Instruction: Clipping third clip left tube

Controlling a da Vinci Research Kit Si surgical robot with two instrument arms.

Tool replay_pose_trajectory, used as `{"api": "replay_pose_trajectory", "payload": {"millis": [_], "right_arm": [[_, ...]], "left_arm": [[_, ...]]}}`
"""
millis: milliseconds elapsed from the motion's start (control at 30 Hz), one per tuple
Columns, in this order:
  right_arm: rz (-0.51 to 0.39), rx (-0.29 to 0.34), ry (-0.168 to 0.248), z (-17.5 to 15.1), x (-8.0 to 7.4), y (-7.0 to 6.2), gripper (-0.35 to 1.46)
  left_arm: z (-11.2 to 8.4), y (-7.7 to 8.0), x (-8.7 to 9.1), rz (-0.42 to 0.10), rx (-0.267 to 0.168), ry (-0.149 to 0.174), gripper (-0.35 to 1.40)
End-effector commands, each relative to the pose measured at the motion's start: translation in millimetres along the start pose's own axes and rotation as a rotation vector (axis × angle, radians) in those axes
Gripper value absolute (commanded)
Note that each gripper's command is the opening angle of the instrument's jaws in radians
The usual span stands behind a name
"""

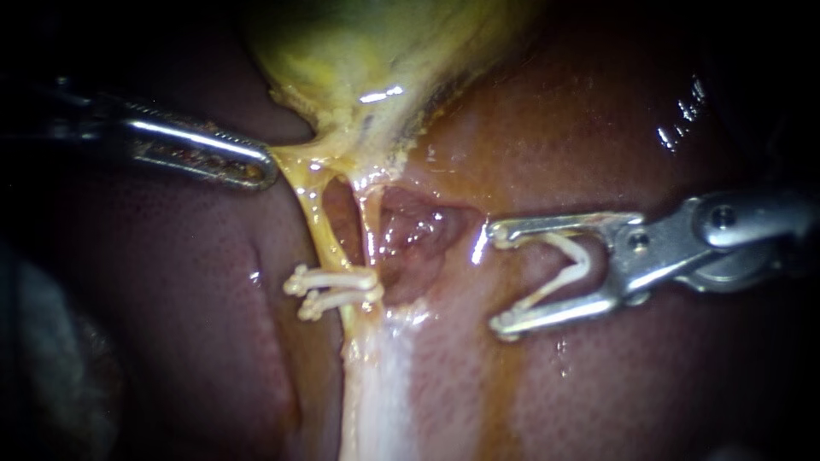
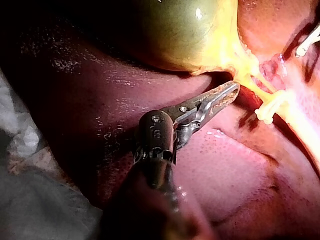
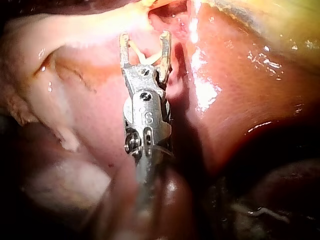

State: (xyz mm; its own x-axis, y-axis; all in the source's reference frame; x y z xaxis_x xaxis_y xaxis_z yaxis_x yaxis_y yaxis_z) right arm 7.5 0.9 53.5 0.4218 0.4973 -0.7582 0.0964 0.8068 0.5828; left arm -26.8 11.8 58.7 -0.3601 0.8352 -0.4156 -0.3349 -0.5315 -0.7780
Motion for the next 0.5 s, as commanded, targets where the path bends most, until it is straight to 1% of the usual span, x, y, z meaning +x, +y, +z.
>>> {"api": "replay_pose_trajectory", "payload": {"millis": [33, 100, 133, 233, 300, 400, 500], "right_arm": [[0.049, 0.008, 0.003, 0.9, 0.4, 0.1, 0.50], [0.097, 0.022, 0.016, 2.2, 1.1, 0.1, 0.49], [0.121, 0.034, 0.031, 2.9, 1.5, 0.2, 0.49], [0.169, 0.042, 0.075, 4.6, 2.4, 0.6, 0.48], [0.194, 0.043, 0.093, 5.5, 2.7, 0.9, 0.47], [0.232, 0.038, 0.100, 6.6, 3.1, 1.7, 0.46], [0.268, 0.034, 0.100, 7.6, 3.0, 2.6, 0.46]], "left_arm": [[0.1, 0.0, 0.0, -0.001, 0.006, 0.004, -0.35], [0.1, 0.1, 0.0, -0.002, 0.019, 0.010, -0.35], [0.1, 0.2, 0.0, -0.003, 0.026, 0.014, -0.35], [0.2, 0.4, 0.0, -0.007, 0.049, 0.025, -0.35], [0.3, 0.6, -0.1, -0.011, 0.071, 0.036, -0.35], [0.5, 0.9, -0.3, -0.012, 0.090, 0.045, -0.35], [0.6, 1.1, -0.3, -0.021, 0.109, 0.053, -0.35]]}}
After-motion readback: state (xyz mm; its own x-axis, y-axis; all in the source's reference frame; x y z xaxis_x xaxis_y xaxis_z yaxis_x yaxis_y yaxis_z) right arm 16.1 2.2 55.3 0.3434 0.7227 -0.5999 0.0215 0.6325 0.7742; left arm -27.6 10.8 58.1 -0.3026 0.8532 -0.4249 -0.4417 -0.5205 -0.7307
